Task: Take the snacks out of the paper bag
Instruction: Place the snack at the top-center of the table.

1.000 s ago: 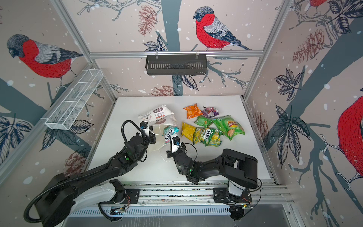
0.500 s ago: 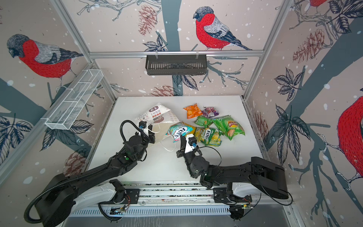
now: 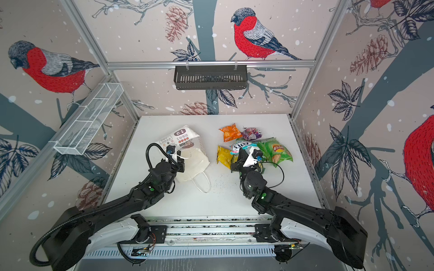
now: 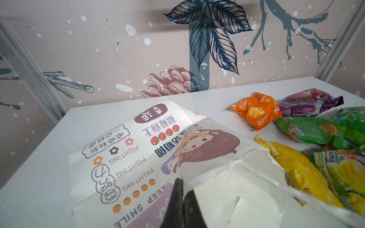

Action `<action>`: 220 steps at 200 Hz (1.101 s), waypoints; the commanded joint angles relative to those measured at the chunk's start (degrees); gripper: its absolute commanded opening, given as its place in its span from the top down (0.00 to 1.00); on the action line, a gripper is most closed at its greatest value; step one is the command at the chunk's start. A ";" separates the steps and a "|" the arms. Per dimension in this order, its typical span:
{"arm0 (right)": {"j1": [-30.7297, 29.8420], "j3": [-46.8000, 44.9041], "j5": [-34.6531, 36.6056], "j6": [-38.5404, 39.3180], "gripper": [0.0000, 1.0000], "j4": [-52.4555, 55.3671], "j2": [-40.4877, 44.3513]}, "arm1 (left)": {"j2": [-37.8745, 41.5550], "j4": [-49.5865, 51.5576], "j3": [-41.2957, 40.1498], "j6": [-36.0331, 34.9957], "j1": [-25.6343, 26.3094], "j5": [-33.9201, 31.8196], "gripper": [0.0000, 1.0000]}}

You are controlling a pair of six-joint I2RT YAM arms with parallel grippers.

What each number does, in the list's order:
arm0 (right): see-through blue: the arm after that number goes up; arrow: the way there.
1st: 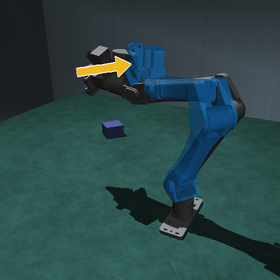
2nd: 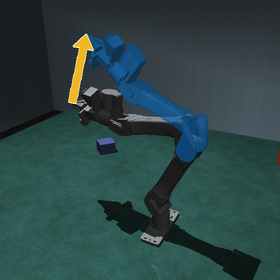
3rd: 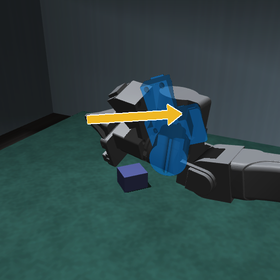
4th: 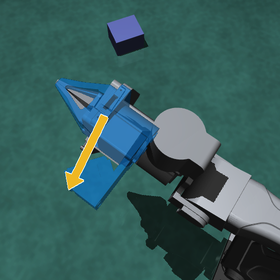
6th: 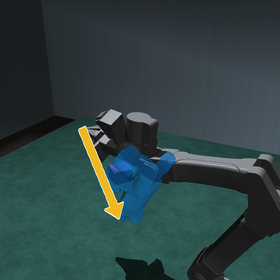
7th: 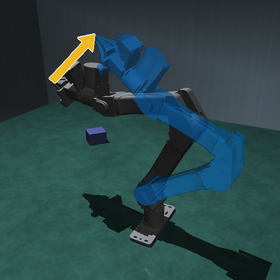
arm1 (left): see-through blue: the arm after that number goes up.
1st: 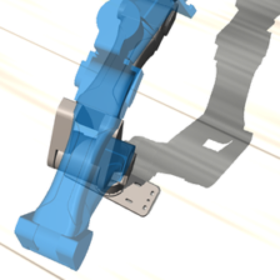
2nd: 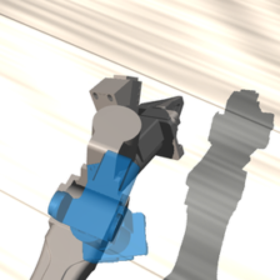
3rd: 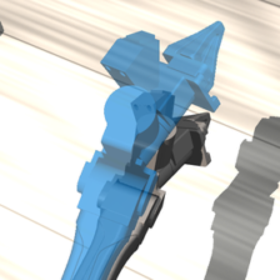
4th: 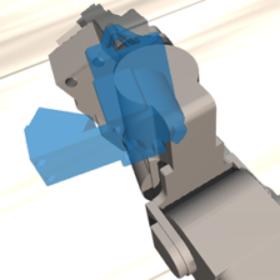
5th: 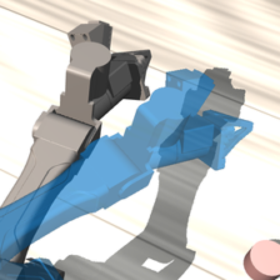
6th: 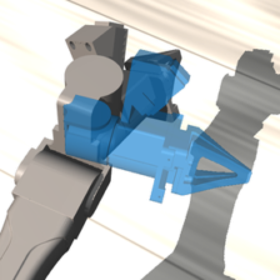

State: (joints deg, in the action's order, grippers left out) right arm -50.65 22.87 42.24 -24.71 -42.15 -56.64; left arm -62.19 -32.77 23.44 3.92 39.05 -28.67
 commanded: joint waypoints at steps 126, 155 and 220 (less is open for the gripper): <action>13.92 23.42 -18.59 -3.39 0.93 14.20 -33.98 | 1.31 -0.80 -1.20 1.79 -0.11 2.17 1.00; 13.96 24.86 -20.04 -4.18 0.45 15.31 -35.47 | 1.05 -0.88 -1.38 1.89 -0.11 2.12 1.00; 13.39 22.19 -20.02 -0.02 0.02 14.99 -27.76 | 1.02 -1.04 -1.46 1.83 -0.02 1.83 1.00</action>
State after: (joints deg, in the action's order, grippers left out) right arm -36.97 45.47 21.26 -27.09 -27.18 -87.18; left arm -61.58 -32.64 22.20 4.67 39.05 -26.81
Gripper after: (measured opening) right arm 0.957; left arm 0.051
